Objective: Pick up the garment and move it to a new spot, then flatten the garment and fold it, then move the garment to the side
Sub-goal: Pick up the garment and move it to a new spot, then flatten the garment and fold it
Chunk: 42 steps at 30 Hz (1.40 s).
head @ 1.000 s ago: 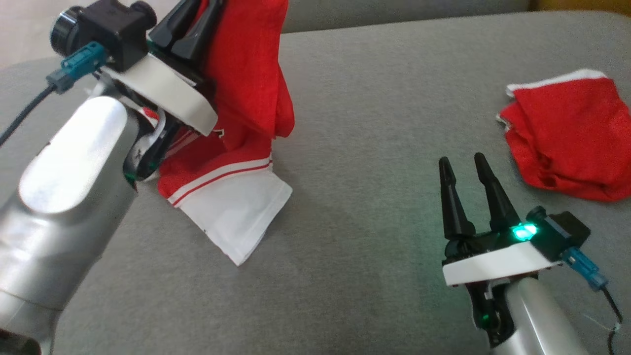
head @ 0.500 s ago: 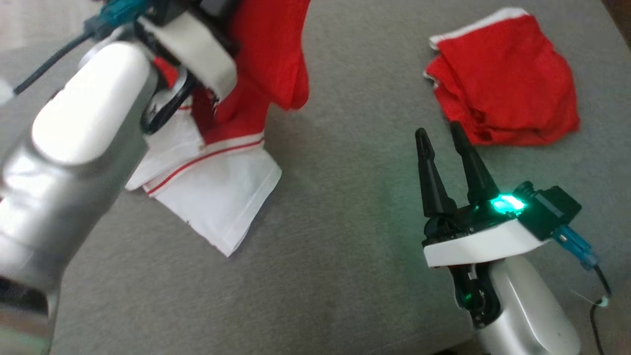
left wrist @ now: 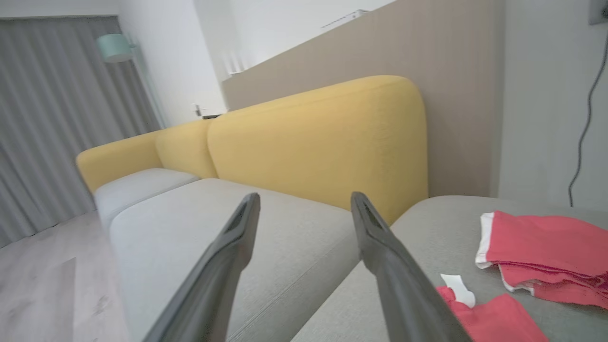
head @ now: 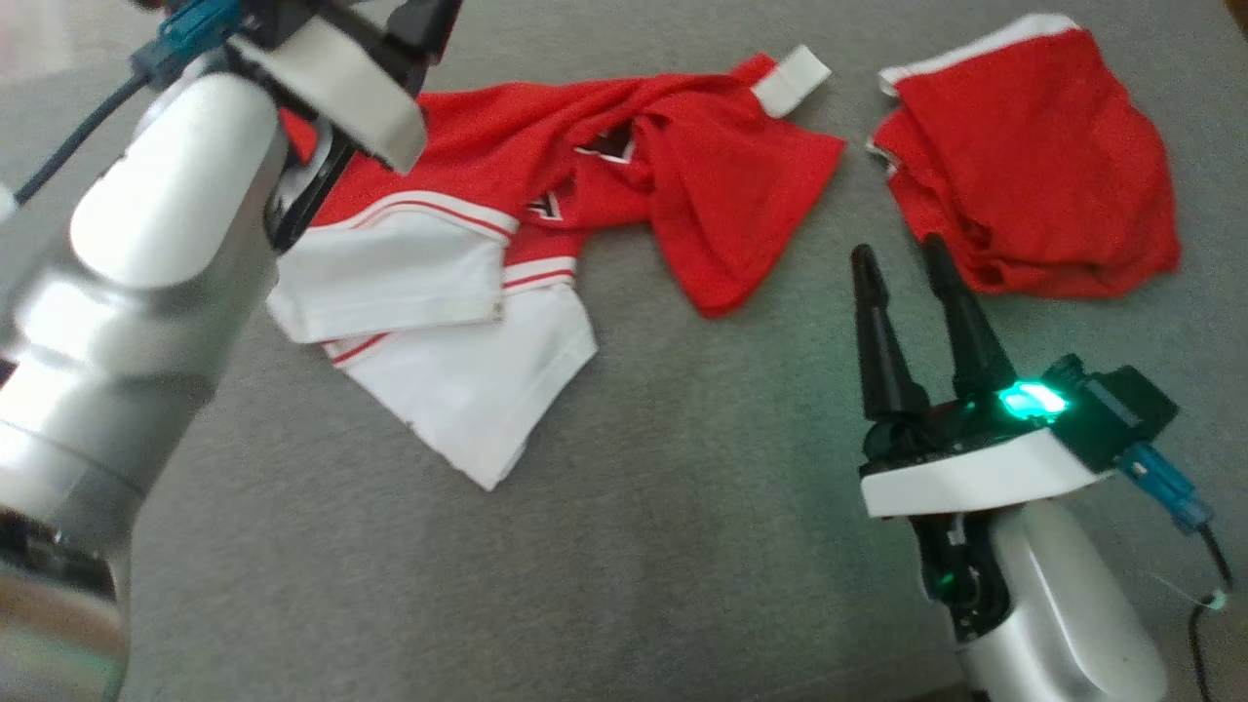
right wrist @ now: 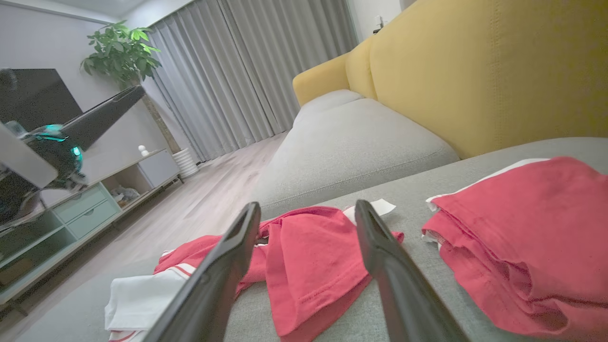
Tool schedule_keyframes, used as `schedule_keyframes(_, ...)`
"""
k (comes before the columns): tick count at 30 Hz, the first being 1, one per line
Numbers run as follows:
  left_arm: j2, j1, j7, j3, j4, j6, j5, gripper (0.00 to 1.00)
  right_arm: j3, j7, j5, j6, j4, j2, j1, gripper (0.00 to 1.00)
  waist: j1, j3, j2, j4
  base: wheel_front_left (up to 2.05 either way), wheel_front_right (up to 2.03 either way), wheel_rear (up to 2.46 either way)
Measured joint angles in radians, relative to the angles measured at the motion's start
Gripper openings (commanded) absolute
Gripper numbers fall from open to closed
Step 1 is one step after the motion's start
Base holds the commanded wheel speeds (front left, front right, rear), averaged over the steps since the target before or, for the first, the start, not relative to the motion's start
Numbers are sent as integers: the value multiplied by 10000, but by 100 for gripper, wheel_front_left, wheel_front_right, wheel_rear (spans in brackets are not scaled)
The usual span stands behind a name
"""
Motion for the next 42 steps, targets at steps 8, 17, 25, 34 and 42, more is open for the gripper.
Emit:
schedule_keyframes(8,276,2295,-117,1183,-761,882,-683,100,-698,0,-391,0,186,0,341,100,-2,-627,0,1007,0,0,0)
schedule_keyframes(17,234,6903,-134,2671,-3118,2128,-792,100,-1227,0,-736,0,430,2,1127,100,-3,-1715,0,2073,0,0,0)
schedule_keyframes(25,-437,9635,-144,3471,-4038,2412,-504,100,-1273,0,-867,0,583,6,1758,100,-3,-2517,1,2560,0,0,0)
schedule_keyframes(34,-989,9609,374,3425,-3565,2504,-169,100,-1122,0,-897,0,564,6,1755,100,0,-2345,1,2248,0,0,0)
schedule_keyframes(42,-1804,9133,1735,2907,-2447,2443,-644,100,-1053,0,-895,0,391,6,1612,100,0,-1782,1,1801,0,0,0)
